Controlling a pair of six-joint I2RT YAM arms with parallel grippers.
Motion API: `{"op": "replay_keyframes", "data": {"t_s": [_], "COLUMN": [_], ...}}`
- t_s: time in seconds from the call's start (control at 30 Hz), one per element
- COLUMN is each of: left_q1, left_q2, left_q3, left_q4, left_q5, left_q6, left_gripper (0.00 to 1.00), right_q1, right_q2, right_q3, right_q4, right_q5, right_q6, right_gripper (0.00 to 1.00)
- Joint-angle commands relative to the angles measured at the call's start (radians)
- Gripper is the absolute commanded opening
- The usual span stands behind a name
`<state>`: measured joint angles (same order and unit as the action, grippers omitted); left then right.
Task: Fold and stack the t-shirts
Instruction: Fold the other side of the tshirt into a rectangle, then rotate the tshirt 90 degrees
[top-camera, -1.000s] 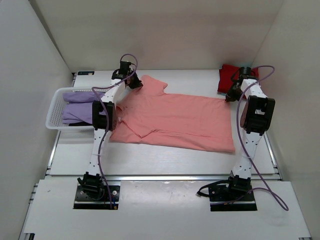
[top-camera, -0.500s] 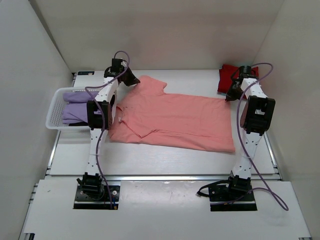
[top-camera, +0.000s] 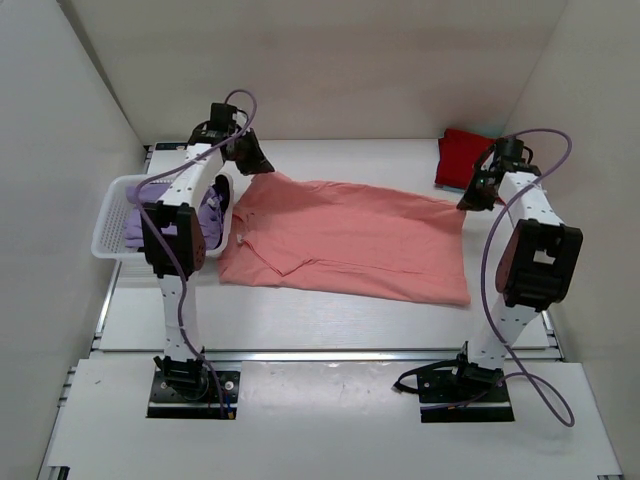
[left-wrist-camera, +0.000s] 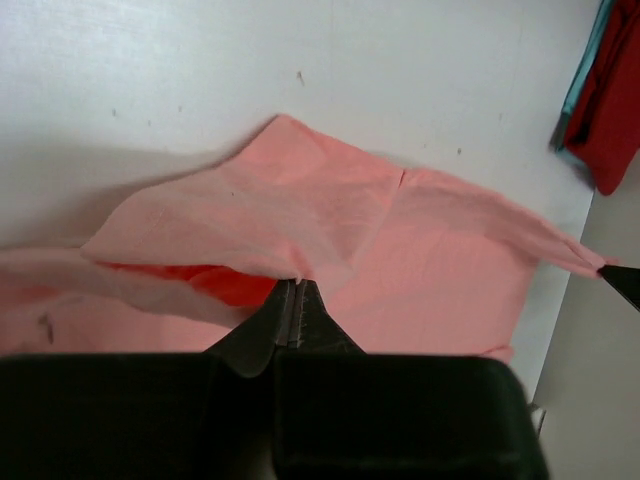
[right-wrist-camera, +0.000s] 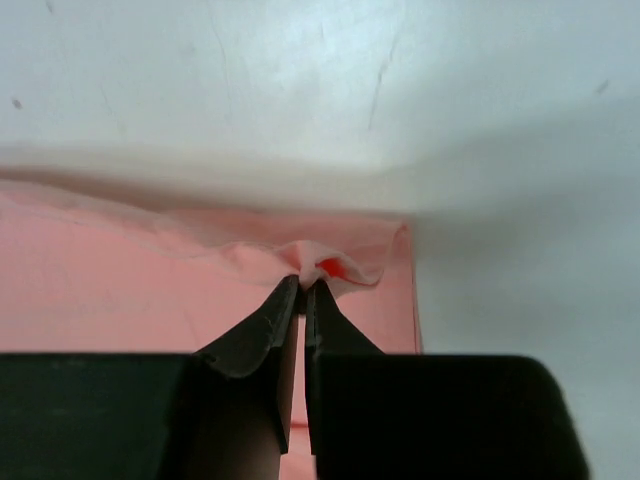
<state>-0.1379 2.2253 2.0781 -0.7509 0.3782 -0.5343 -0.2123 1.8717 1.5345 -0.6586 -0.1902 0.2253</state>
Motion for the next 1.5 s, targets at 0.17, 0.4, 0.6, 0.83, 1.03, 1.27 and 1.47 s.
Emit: {"op": "replay_keyframes", "data": {"t_s": [0.17,0.4,0.6,0.83,1.03,1.27,1.47], "left_q1": [0.061,0.064,0.046,0.063,0.054,0.009,-0.184], "left_q2": [-0.225,-0.326,-0.384,-0.452,-0.423,-0.382,-0.345], "left_q3": [-0.286,-0.453,-0.564,-0.659,-0.564,-0.466,-0.544], "left_q4": [-0.088,-0.103,-0.106,-0.11,-0.12,-0.094,-0.051], "left_q5": [-0.048,-0.038,-0.042,-0.053,-0.068,-0.05,-0.076], "left_q6": [0.043,0.054,0.057,0.054,0.045,0.014,-0.032], "left_gripper": [0.0,0.0,0.0,0.09,0.23,0.34,0.29], "right_q1": [-0.035,-0.068,-0.068,-0.13,-0.064,0.0,0.016], "right_q2": [-0.143,-0.289,-0.324,-0.353,-0.382,-0.33,-0.263], "right_q3": [-0.24,-0.477,-0.53,-0.568,-0.495,-0.448,-0.444], "right_q4": [0.074,0.117,0.125,0.088,0.036,0.102,0.201], "right_q5": [-0.045,-0.061,-0.051,-0.014,0.066,-0.011,-0.095], "right_q6": [-0.043,-0.037,-0.043,-0.009,-0.014,-0.018,-0.067], "right_gripper": [0.0,0.0,0.01,0.07,0.46,0.47,0.24]}}
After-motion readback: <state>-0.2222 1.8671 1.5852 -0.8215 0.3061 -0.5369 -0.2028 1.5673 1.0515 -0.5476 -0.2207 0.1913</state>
